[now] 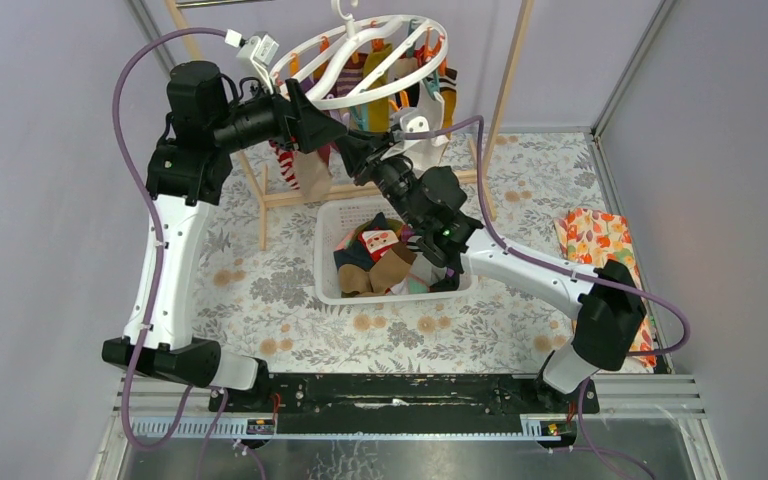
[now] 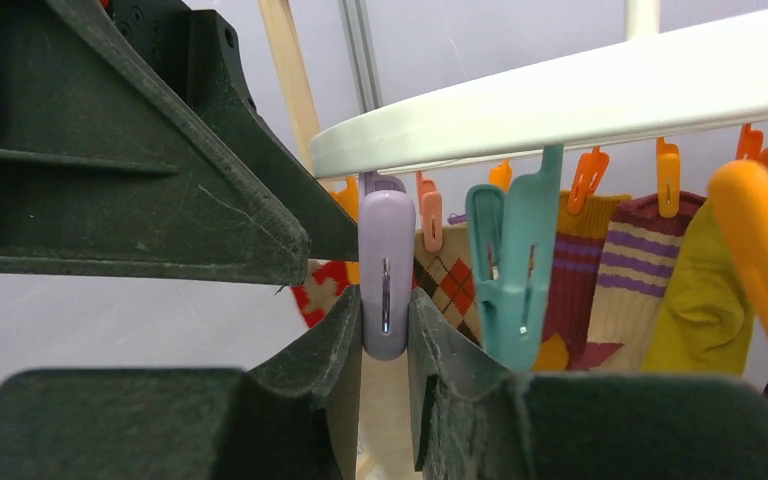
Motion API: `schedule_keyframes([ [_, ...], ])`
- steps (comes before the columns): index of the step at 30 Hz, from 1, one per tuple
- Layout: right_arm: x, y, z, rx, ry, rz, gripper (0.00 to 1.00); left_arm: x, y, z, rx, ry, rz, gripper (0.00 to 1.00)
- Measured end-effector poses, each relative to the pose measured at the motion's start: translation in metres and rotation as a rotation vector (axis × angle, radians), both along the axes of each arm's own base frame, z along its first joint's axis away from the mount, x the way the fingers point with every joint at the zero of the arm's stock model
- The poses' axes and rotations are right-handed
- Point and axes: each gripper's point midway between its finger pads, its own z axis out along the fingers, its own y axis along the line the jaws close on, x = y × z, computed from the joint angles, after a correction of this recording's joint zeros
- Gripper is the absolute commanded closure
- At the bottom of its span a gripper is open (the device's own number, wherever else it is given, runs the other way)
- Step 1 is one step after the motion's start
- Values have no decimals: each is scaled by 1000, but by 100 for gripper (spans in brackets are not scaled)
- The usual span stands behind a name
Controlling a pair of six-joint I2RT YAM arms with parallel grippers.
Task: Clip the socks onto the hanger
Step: Open the clamp at the hanger.
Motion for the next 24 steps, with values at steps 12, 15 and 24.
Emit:
schedule_keyframes([
  [12, 1, 2, 7, -34, -27, -40, 99, 7, -15, -4, -24, 20, -43, 24],
  [15, 3, 2, 4, -46, -22, -51, 100, 11, -16, -8, -22, 31, -39, 25],
  [24, 2, 4, 6, -54, -24, -49, 99, 19, -16, -5, -44, 5, -19, 34],
])
